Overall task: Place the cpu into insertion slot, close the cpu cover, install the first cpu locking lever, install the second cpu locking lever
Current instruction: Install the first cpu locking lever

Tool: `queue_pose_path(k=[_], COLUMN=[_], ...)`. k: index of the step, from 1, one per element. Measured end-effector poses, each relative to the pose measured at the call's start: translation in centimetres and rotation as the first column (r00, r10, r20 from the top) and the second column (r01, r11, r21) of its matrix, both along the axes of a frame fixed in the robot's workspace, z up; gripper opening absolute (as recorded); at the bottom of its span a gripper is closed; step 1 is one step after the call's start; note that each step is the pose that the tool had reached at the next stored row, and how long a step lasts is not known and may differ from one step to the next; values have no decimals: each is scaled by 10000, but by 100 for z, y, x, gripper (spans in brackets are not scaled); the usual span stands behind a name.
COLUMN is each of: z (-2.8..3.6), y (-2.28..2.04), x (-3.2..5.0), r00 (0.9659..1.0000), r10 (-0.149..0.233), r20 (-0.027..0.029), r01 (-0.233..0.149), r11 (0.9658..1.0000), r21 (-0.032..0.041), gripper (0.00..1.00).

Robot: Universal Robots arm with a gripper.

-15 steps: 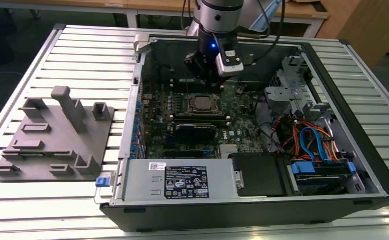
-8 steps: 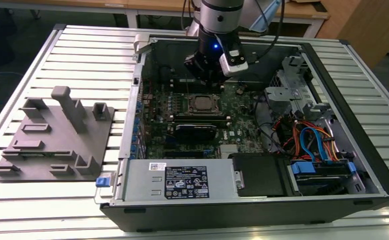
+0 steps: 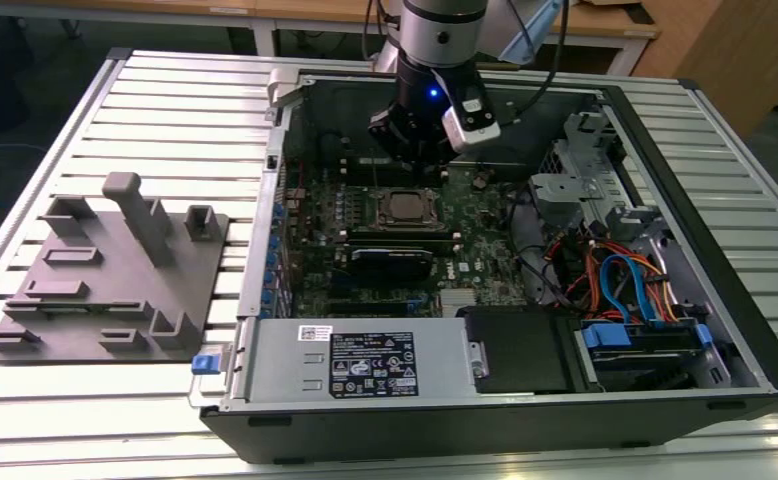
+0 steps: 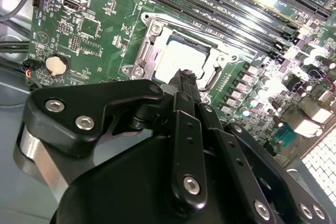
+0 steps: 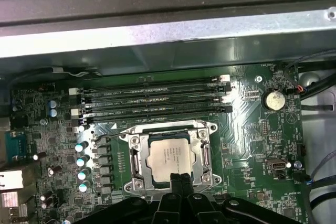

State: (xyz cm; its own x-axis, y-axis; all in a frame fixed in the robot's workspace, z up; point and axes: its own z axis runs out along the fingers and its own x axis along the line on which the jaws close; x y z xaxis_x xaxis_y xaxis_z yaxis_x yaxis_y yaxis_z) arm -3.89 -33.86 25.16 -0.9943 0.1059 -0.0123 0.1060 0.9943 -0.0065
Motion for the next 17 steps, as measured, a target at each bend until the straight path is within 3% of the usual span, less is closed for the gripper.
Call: queue_pose_path(k=[13,17], z=[0,0], y=[0,0], x=[-5,-59], r00=[10000,9999], r10=[79,131], r20=[0,0], r01=[-79,-131], r11=[10000,9999], r21=[0,0], gripper=[11,11])
